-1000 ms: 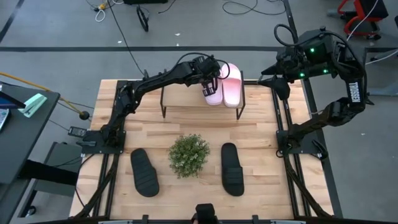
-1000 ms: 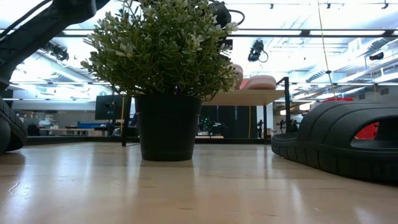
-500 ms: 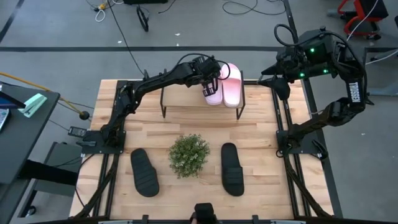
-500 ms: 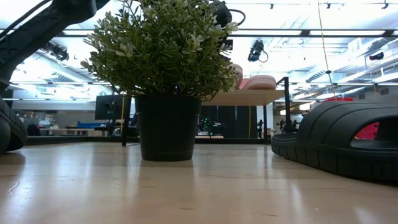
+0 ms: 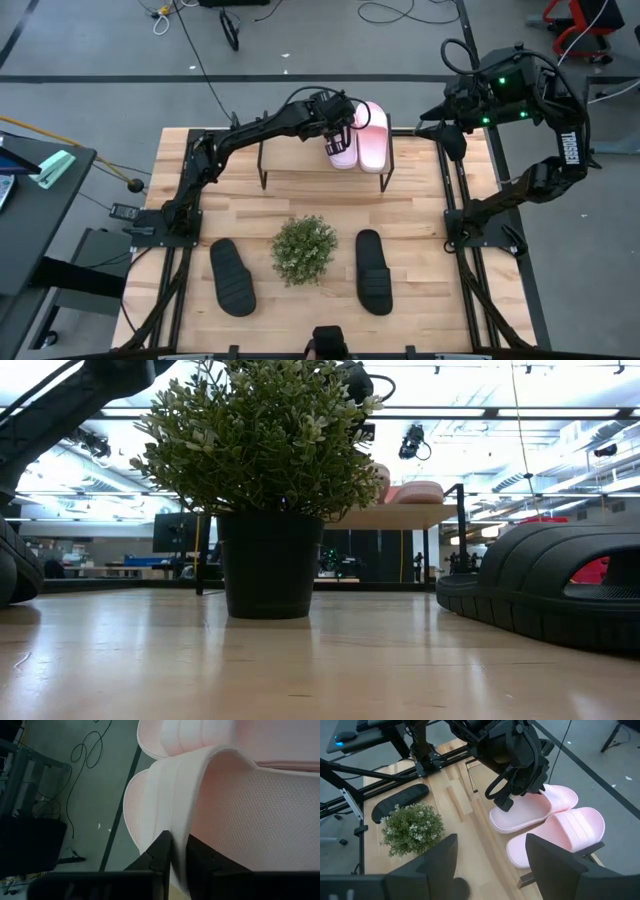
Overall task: Pick and place slides into the shelf
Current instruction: Put the pink slipper on the shelf
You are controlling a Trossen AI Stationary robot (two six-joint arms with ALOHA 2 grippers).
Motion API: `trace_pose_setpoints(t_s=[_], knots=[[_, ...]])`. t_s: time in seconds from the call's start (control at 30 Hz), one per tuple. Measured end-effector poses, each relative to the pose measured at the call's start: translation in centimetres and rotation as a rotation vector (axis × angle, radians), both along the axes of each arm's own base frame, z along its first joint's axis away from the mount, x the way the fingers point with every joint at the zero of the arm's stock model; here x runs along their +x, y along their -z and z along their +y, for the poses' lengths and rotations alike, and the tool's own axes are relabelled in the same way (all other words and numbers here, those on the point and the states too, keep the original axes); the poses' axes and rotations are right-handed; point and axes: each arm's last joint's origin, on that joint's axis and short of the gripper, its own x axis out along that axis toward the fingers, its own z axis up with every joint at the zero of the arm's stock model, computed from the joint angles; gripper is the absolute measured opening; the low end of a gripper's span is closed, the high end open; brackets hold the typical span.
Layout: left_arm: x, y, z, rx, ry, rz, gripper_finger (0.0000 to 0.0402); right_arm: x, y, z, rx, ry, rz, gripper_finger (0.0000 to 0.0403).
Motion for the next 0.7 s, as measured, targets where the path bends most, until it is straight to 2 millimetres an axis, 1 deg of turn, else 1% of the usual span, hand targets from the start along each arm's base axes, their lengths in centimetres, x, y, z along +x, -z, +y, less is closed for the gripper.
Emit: trace_pose_setpoints(t_s=[0.2, 0.53, 0.7], knots=[[0.0, 0.0, 0.0, 0.001, 0.0, 0.0, 0.0052, 0.0, 0.0, 0.0, 0.0, 0.0, 0.0, 0.024], [-0.05, 0.07, 0.11, 0.01, -0.013, 0.007, 0.0115, 0.02, 0.01, 0.0, 0.0, 0.0, 0.0, 0.024], [-0.12, 0.09, 0.21, 0.036, -0.035, 0.023, 0.0138, 0.02, 0.01, -0.01, 0.0, 0.0, 0.0, 0.024]])
